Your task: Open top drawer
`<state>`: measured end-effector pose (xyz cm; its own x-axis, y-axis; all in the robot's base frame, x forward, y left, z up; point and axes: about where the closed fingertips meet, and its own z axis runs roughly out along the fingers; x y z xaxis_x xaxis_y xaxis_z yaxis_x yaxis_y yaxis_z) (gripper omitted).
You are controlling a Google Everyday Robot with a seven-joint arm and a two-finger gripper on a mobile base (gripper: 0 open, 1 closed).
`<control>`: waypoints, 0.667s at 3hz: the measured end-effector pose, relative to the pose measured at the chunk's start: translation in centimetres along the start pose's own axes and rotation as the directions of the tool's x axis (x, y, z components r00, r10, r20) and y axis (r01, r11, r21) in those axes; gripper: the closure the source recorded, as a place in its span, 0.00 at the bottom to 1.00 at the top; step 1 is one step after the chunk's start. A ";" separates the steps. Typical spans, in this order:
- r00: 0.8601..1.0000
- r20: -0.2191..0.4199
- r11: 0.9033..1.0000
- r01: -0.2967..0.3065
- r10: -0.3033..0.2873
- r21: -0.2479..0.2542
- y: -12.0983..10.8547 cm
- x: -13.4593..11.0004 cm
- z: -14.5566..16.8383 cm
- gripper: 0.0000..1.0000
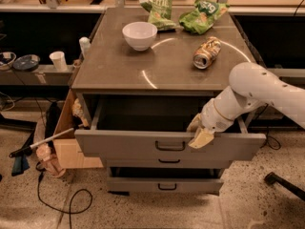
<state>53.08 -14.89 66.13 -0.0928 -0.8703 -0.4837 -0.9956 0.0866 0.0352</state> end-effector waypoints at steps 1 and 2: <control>1.000 0.000 1.000 0.000 0.000 0.000 0.0 0.0 -0.1 1.00; 0.999 -0.005 0.999 -0.046 0.046 0.010 2.4 1.1 -0.4 1.00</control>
Offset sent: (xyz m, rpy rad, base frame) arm -0.0982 -0.0416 -0.0025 -0.0243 0.0493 -0.1823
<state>50.55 -15.88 66.05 -0.1389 -0.8679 -0.4769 -0.9901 0.1318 0.0486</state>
